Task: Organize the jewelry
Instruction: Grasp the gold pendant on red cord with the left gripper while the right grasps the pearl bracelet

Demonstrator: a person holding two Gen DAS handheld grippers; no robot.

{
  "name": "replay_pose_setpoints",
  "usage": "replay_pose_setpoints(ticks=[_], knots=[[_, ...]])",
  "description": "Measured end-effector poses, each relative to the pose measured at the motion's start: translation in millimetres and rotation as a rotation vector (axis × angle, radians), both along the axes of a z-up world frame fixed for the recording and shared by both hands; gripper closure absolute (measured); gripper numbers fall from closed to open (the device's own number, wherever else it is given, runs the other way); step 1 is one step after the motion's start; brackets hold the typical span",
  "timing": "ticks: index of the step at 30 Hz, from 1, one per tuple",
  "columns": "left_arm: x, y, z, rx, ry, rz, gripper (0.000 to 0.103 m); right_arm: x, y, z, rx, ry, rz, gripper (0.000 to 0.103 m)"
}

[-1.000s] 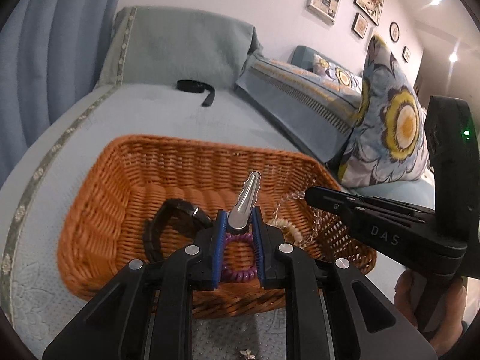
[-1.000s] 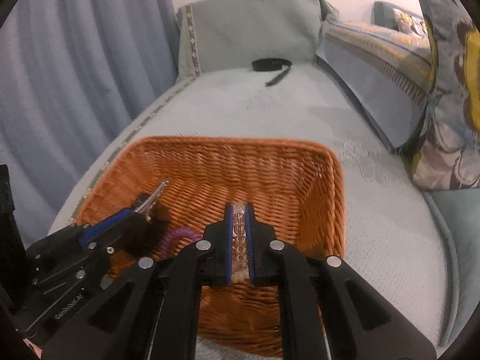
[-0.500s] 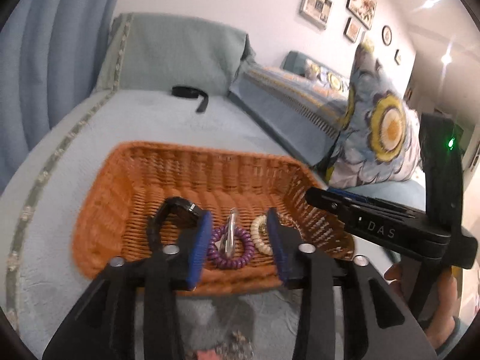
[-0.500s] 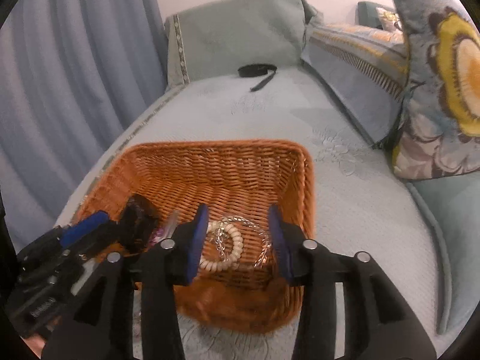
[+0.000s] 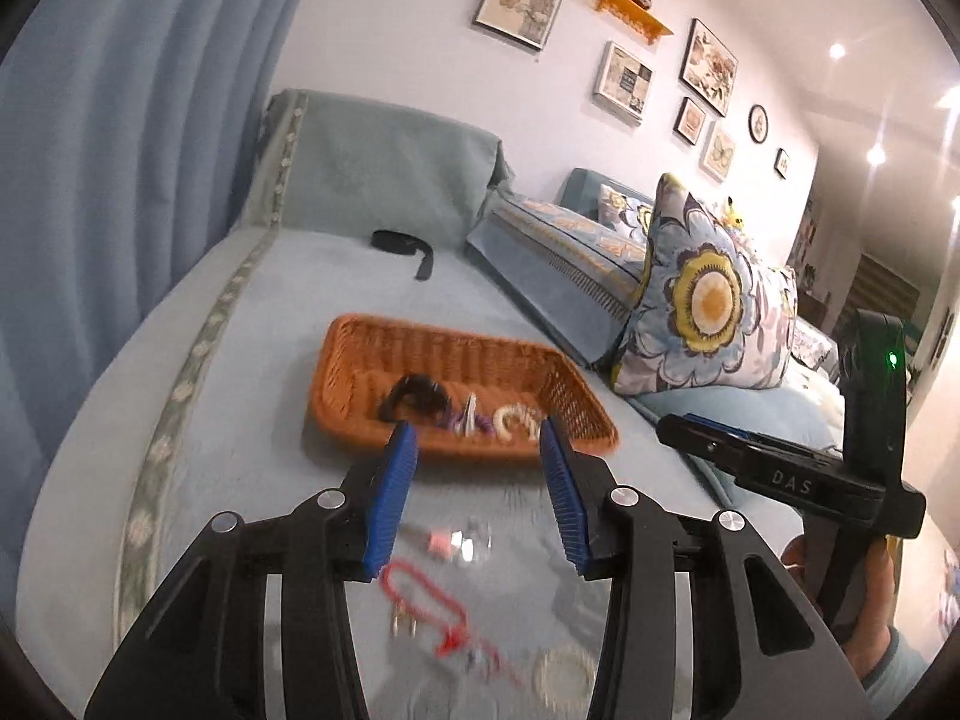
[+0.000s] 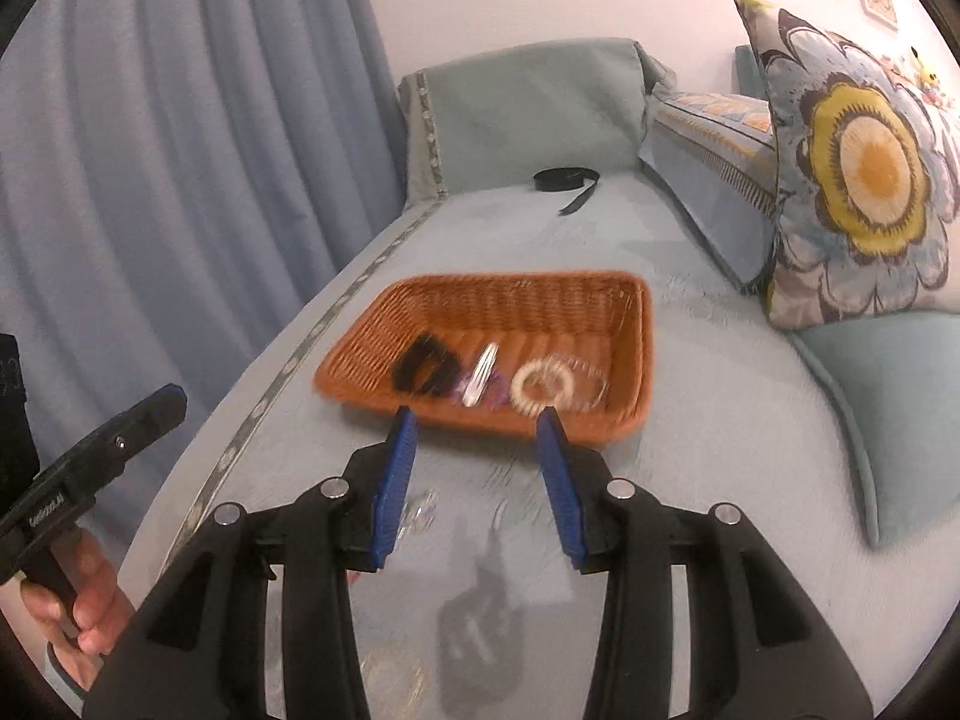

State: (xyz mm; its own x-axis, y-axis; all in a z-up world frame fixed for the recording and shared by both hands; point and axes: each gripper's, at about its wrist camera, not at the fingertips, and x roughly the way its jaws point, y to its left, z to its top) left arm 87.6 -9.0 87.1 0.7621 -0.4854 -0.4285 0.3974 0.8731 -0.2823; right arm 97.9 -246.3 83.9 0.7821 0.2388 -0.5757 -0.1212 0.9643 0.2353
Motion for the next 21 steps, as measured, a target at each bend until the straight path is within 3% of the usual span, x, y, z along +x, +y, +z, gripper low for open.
replay_pose_setpoints(ticks=[8, 17, 21], knots=[[-37, 23, -51, -0.018, 0.109, 0.031, 0.062, -52, 30, -50, -0.019, 0.087, 0.031, 0.064], [-25, 36, -96, -0.008, 0.208, 0.061, 0.062, -60, 51, -99, -0.050, 0.200, 0.081, 0.065], [-20, 37, -108, 0.005, 0.241, 0.070, 0.062, -59, 54, -108, -0.048, 0.220, 0.093, 0.065]])
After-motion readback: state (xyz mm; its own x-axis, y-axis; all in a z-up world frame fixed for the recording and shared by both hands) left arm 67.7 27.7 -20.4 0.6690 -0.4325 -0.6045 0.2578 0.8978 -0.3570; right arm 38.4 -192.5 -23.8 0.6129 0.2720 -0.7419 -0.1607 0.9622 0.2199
